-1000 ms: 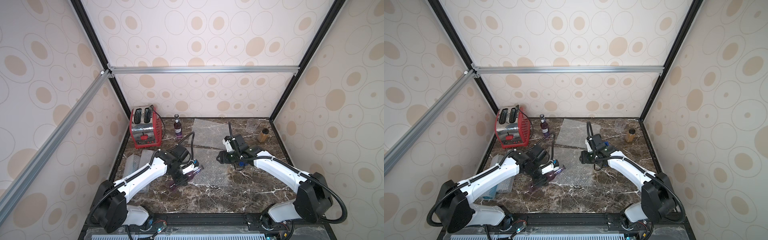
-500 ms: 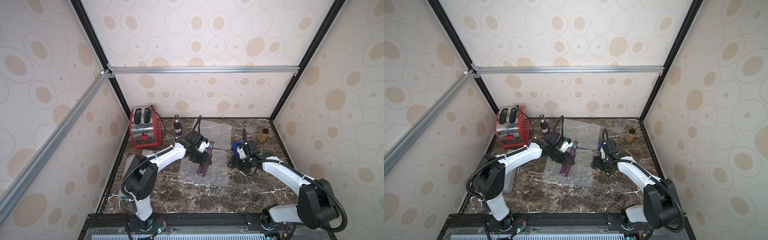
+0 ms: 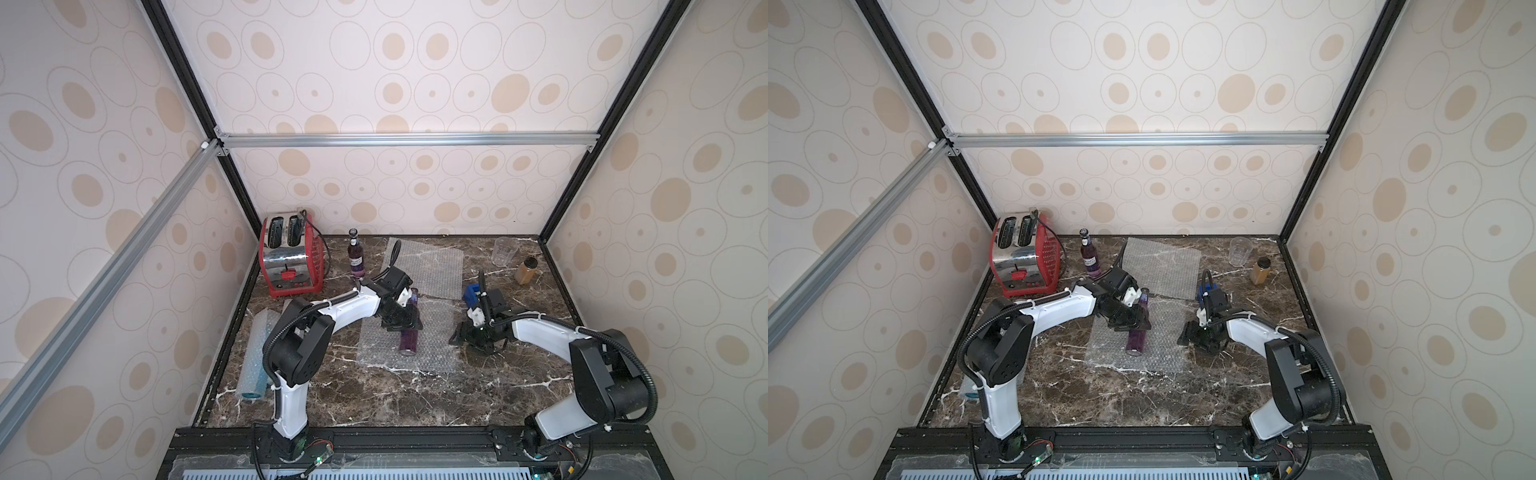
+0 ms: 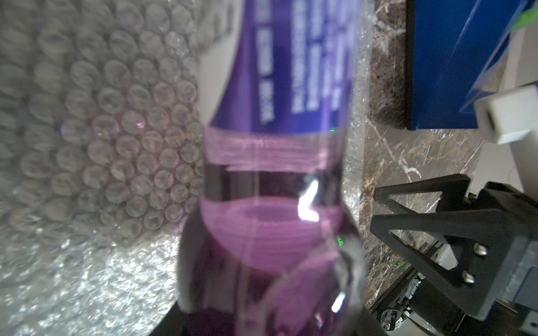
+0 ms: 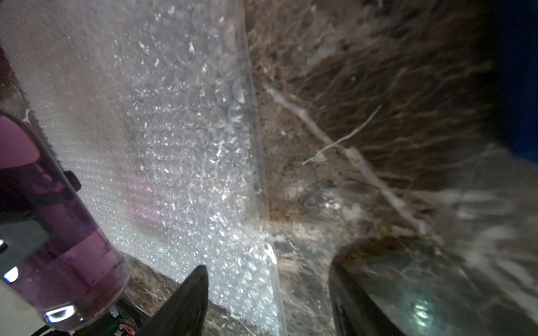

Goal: Wrap wine bottles in bubble wrap
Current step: Place the wine bottle on the bubble wrap, then wrap the wine bottle in bubble wrap.

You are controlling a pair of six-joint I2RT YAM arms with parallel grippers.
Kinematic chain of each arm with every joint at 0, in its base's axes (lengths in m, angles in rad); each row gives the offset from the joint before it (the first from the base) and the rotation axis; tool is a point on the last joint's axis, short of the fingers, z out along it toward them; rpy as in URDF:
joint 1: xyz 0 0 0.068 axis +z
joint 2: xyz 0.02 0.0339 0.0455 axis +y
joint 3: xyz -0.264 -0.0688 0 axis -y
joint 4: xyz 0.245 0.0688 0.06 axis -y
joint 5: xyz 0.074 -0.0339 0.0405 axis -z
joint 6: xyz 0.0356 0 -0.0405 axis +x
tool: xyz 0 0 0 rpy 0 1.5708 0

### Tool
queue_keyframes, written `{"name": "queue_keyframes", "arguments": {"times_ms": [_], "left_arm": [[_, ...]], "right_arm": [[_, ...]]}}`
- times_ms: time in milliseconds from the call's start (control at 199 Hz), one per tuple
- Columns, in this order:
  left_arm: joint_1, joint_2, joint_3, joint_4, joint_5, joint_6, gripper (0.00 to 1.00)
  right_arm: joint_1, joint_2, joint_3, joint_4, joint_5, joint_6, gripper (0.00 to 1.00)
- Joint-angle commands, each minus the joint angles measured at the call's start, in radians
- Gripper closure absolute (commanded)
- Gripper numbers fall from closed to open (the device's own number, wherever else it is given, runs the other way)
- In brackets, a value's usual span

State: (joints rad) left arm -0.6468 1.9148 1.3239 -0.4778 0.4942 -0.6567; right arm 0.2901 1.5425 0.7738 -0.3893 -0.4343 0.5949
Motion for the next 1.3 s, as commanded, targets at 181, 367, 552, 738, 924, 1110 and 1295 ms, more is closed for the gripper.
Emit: {"name": "queue_keyframes", "arguments": {"times_ms": [181, 367, 552, 738, 924, 1110, 1295], "left_arm": [[-0.001, 0.03, 0.005, 0.038, 0.07, -0.077, 0.95], [-0.001, 0.063, -0.009, 0.01, 0.035, -0.067, 0.88], [0.004, 0.096, -0.005, -0.01, 0.025, -0.061, 0.8], [0.022, 0.1, -0.035, -0.008, 0.021, -0.058, 0.66], [0.026, 0.08, -0.024, -0.036, 0.01, -0.019, 0.48], [0.036, 0.052, -0.002, -0.045, 0.028, -0.004, 0.39], [0.043, 0.012, 0.006, -0.051, 0.033, 0.017, 0.23]], "right_arm": [[-0.003, 0.054, -0.035, 0.064, -0.06, 0.053, 0.34], [-0.004, 0.077, -0.072, 0.137, -0.107, 0.085, 0.34], [0.027, 0.131, -0.081, 0.25, -0.166, 0.136, 0.35], [0.078, 0.169, -0.05, 0.334, -0.209, 0.179, 0.35], [0.116, 0.141, -0.012, 0.381, -0.236, 0.21, 0.35], [0.15, 0.131, 0.006, 0.389, -0.236, 0.228, 0.35], [0.17, 0.114, 0.011, 0.384, -0.219, 0.221, 0.36]]}}
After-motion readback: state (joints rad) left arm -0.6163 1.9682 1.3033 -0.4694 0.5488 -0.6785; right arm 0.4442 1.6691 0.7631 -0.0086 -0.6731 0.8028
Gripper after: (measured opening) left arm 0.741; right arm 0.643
